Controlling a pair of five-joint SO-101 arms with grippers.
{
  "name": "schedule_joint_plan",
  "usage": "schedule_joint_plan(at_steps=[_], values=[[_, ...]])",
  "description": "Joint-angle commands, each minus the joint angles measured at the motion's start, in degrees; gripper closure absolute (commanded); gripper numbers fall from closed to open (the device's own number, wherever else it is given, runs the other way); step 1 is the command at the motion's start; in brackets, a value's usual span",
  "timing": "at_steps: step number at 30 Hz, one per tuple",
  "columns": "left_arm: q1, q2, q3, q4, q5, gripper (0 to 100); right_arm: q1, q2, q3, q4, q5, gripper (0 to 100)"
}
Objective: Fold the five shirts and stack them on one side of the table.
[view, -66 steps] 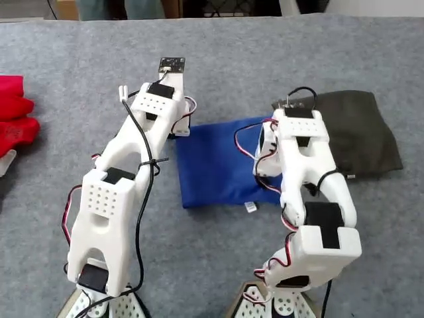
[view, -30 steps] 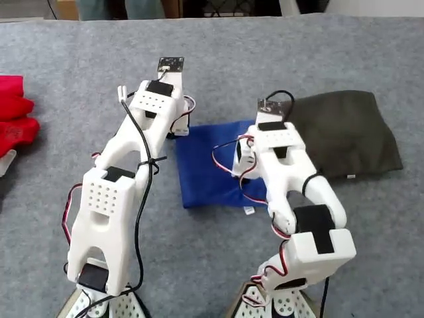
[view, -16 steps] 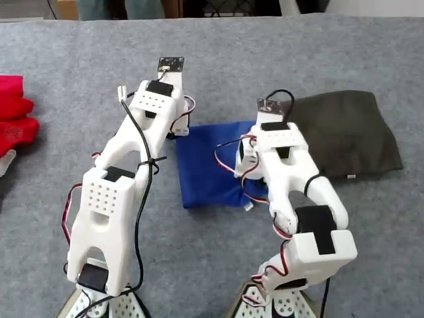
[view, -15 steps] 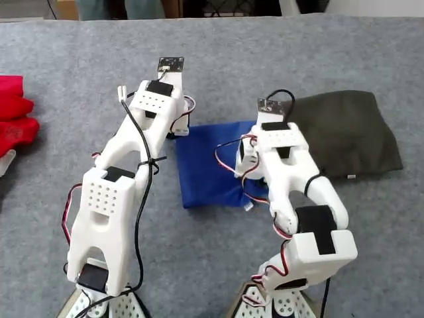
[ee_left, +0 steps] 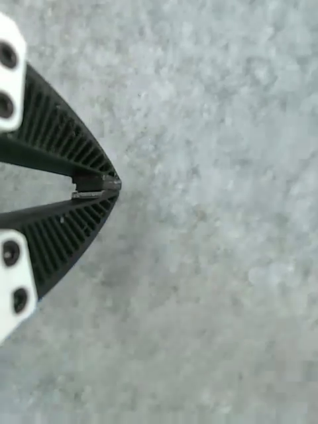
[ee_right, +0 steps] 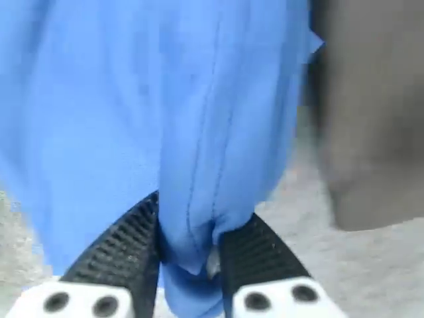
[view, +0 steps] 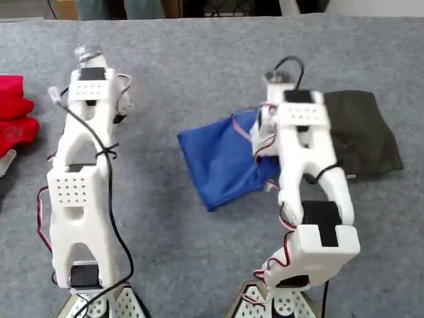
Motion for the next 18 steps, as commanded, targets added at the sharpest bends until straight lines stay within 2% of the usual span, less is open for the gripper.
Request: schedule_joint_plan(at_steps=[1,8,11,18], values=[[0.0,0.4,-4.1,0.7,0.8,97,2.3,-0.3,-9.7,3.2,5.9,98.5],[1.1,1.1,-4.6,0.8,0.8,97,3.3,-0.4,-18.6,6.4,15.6,98.5],[1.0,1.2,-4.6,0.8,0.8,97,4.9,-0.3,-21.7,5.5,21.3,98.5],[1.1,1.2,-4.4,0.8,0.8,97,8.8,-0.3,-28.9,4.2,29.0,98.5]])
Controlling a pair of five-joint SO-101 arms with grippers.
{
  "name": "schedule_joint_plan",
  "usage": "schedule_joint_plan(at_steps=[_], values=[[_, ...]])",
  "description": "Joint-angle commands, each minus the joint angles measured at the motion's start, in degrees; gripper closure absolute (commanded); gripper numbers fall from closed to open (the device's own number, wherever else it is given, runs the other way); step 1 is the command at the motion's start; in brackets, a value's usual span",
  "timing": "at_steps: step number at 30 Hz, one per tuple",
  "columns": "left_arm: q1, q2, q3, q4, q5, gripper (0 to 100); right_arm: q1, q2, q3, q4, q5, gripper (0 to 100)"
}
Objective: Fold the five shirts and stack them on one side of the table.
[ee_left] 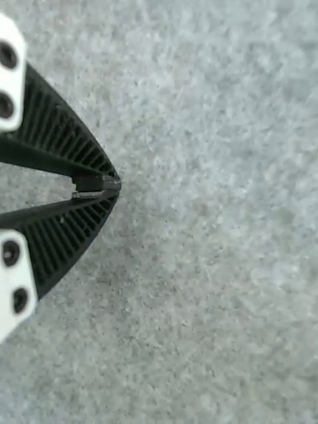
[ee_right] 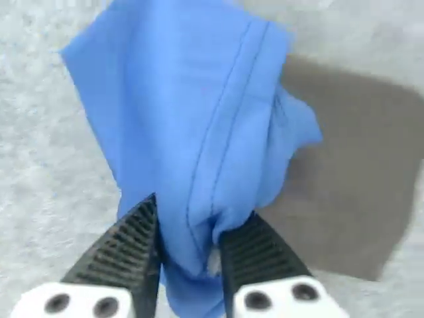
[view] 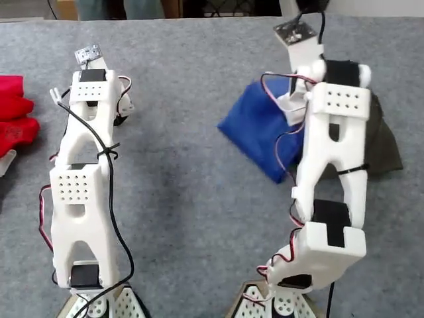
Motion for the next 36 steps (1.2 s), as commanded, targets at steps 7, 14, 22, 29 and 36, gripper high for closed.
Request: schedule_joint_plan(at_steps=[7,14,22,29,36], values=[[0.5,-0.8,-2.4,0.4,0.5,97,9.4,-0.3,-7.3,-2.5,8.3,98.5],[0.5,-0.8,-2.4,0.4,0.5,97,18.9,4.1,-5.7,-12.6,9.8,98.4],[0.6,-0.8,-2.4,0.4,0.5,97,22.9,11.5,-11.0,-13.1,9.8,98.4],[0.6,-0.8,-2.4,0.4,0.5,97,24.5,12.4,-11.6,-13.1,10.0,98.1],[0.6,-0.8,-2.4,0.4,0.5,97,25.8,15.3,-10.4,-13.1,10.4,76.2]])
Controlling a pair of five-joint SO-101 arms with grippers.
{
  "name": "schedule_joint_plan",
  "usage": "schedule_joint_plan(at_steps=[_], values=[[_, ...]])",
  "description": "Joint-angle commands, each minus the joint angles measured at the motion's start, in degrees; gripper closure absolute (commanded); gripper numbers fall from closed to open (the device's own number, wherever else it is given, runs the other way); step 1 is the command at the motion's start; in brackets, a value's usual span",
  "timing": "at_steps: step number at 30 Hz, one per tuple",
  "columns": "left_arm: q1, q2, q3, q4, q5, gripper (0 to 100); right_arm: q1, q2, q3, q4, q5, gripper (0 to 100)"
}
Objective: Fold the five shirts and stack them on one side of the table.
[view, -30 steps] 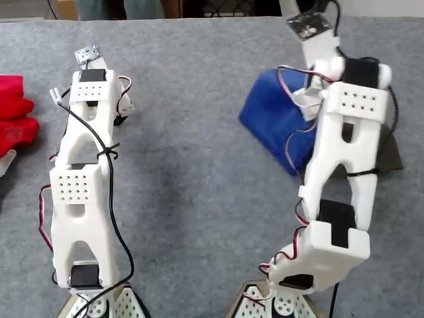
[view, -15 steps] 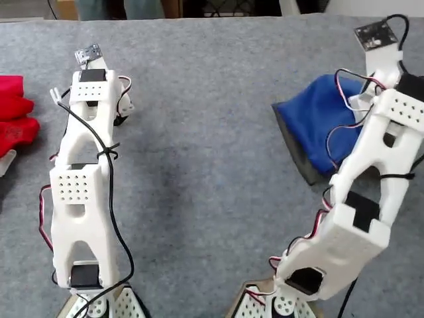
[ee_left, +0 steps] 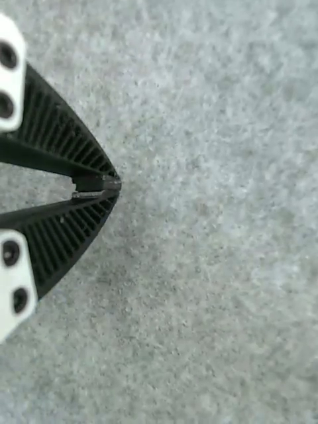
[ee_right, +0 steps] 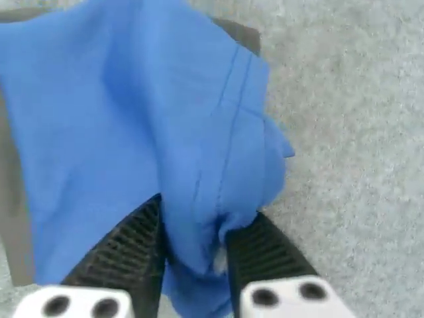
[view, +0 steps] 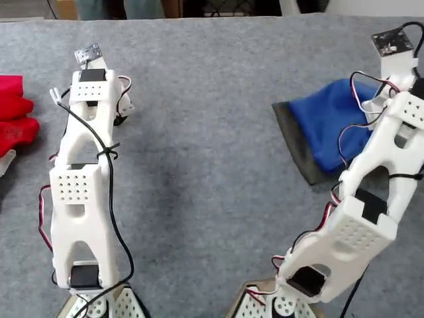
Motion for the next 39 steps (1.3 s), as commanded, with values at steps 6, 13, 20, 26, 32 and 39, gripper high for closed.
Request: schedule_joint_plan(at_steps=[6,13,20,26,32,39], values=[[0.6,-0.8,-2.4,0.3,0.5,97,1.1,0.0,-8.7,2.5,-0.7,63.2],[1.0,-0.8,-2.4,0.3,0.4,97,-3.3,0.6,-18.4,8.4,-6.9,85.7],[2.1,-0.7,-2.3,0.4,-1.1,97,-5.5,12.7,-15.4,6.2,-12.7,95.3],[2.1,-0.7,-2.3,0.4,-1.2,97,-0.9,24.5,-15.4,-1.7,-13.6,95.3],[2.3,-0.7,-2.3,0.2,-1.3,97,-5.3,23.3,-20.1,8.9,-13.5,95.2],[2.2,-0.7,-2.3,0.4,-1.4,97,-4.7,18.2,-38.4,18.8,-13.5,95.2]])
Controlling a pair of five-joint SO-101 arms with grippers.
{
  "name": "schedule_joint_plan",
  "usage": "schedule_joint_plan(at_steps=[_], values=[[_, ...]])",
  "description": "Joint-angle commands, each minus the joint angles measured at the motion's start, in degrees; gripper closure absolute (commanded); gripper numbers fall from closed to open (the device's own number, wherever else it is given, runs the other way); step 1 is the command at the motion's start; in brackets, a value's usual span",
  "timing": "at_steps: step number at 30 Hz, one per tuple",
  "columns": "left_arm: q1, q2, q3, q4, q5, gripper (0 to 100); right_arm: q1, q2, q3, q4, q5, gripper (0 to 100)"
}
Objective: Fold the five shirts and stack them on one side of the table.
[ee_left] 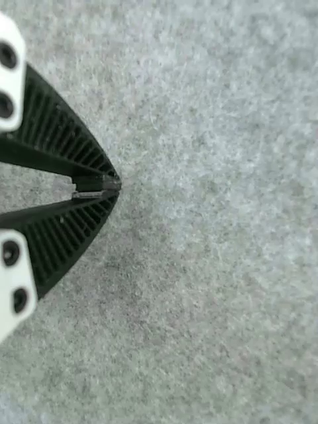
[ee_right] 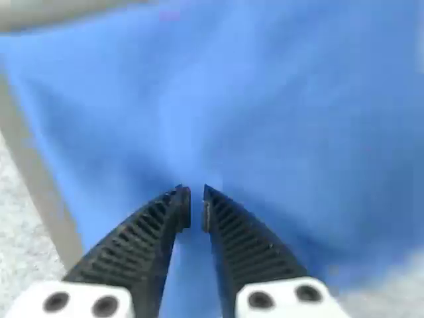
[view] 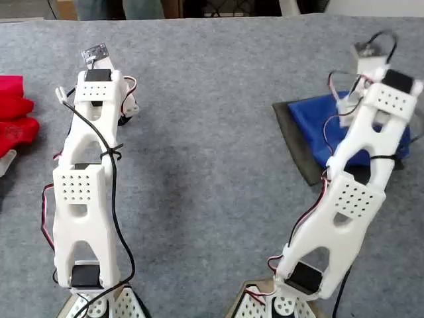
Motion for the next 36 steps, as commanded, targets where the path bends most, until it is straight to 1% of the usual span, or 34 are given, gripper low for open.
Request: schedule_joint_plan(at_steps=[1,3,7,11,13,15,17,18,21,23,24,27,29,33,36], values=[[0.7,-0.8,-2.3,0.4,-0.7,97,1.5,-4.5,-10.8,2.3,-0.3,95.2],[0.7,-0.8,-2.3,0.4,-0.7,97,3.4,-4.5,-12.8,2.1,-0.3,95.2],[0.7,-0.8,-2.3,0.4,-0.7,97,6.6,-2.1,-12.2,1.7,-0.2,95.2],[0.7,-0.8,-2.3,0.4,-0.8,97,11.3,6.9,-9.3,-6.1,-0.6,95.2],[0.6,-0.7,-2.2,0.4,-0.9,97,12.2,12.4,-8.7,-9.1,-0.6,95.2],[0.2,-0.7,-1.3,-0.1,-1.0,97,12.0,16.4,-10.9,-9.9,-0.6,95.2],[-0.1,-1.4,-0.9,0.8,-1.1,97,11.0,18.2,-14.7,-8.9,-0.6,95.2],[-0.7,-1.9,-1.7,2.3,-2.4,97,10.7,18.2,-17.5,-7.3,-0.6,95.2],[-3.9,-6.2,-10.0,10.8,-8.4,97,8.9,18.2,-28.7,0.1,-0.6,95.2],[-7.4,-9.1,-15.7,16.1,-10.9,97,7.0,18.6,-36.9,4.5,-0.5,95.2],[-9.6,-10.5,-18.5,18.6,-12.1,97,6.2,18.2,-38.5,5.8,-0.4,95.2],[-17.7,-12.7,-25.6,24.9,-17.6,97,4.1,14.8,-36.9,6.1,-0.5,95.2],[-25.1,-13.6,-25.8,25.1,-21.8,94,3.3,13.2,-37.5,6.1,-0.6,95.2],[-40.5,-14.4,-27.0,24.8,-28.7,83,0.9,8.7,-37.6,7.6,-0.6,95.2],[-49.1,-12.6,-27.0,22.9,-33.0,79,-1.7,5.5,-37.6,7.8,-0.6,95.2]])
